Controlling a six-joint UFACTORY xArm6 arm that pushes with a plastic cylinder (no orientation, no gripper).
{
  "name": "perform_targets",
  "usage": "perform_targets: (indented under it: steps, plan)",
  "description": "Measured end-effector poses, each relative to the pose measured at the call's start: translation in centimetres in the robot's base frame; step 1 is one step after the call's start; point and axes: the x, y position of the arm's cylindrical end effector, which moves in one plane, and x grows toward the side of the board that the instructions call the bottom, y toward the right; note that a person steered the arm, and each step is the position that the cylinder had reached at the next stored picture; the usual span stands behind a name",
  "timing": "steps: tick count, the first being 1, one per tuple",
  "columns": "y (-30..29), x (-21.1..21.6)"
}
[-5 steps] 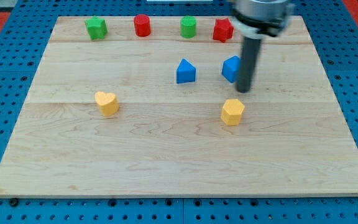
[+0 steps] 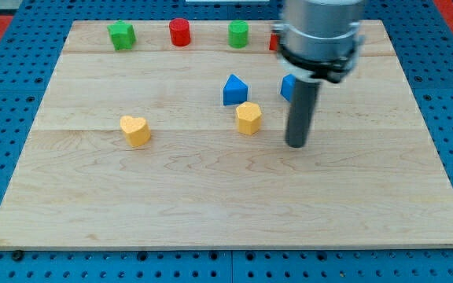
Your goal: Place the yellow hexagon to the left of the blue triangle
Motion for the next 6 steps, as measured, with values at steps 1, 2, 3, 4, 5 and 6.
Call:
perform_targets:
  steps: [1, 2, 3, 4, 5, 6]
  plan:
    - [-0.7, -2.4]
    - [-4.2, -3.0]
    - [-8.0, -3.7]
    - [-10.7, -5.0]
    - [-13.0, -6.9]
    - [-16.0, -8.5]
